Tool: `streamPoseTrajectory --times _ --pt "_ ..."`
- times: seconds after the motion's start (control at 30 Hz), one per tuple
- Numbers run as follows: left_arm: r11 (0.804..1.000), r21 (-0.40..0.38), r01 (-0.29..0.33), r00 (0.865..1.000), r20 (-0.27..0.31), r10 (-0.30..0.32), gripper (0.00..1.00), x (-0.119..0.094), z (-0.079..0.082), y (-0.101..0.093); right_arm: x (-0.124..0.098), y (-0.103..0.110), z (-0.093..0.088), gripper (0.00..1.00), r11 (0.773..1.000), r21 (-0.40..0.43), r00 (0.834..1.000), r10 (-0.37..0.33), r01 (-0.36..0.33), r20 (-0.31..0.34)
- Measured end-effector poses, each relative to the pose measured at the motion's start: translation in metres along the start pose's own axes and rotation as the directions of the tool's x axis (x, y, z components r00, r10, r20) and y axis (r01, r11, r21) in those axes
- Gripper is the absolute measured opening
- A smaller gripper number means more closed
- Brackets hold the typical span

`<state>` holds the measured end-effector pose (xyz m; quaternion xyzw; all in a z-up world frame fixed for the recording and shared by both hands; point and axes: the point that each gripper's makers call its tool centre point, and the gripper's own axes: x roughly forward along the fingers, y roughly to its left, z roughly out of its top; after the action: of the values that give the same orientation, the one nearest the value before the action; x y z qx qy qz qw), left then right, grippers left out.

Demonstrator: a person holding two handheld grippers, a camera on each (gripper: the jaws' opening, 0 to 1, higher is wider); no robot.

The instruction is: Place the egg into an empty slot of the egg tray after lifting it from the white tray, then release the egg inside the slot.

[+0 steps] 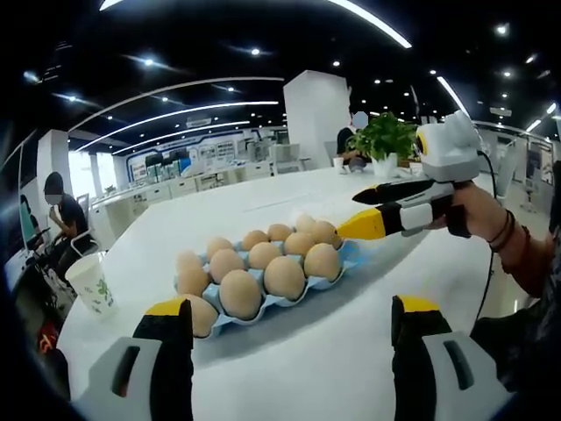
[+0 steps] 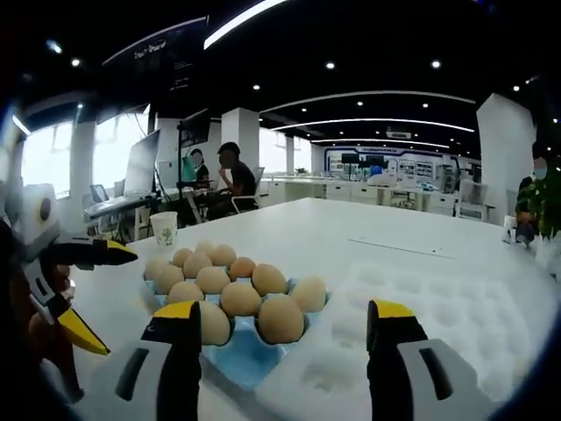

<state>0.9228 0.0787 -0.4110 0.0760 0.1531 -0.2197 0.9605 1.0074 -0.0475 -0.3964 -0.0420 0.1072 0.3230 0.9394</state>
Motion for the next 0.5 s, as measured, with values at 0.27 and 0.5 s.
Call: streamPoseTrajectory --times 0.27,0.5 --pt "1.0 0.005 0.001 1.0 0.004 -0.001 0.96 -0.003 0.0 -0.002 -0.011 -0.01 -0.006 0.8 1.0 0.005 1.0 -0.029 0.029 -0.008" --pt "1.0 0.01 0.008 1.0 0.005 -0.008 0.96 -0.004 -0.001 -0.005 -0.02 -0.017 -0.005 0.81 0.999 0.034 0.999 -0.036 0.036 0.01"
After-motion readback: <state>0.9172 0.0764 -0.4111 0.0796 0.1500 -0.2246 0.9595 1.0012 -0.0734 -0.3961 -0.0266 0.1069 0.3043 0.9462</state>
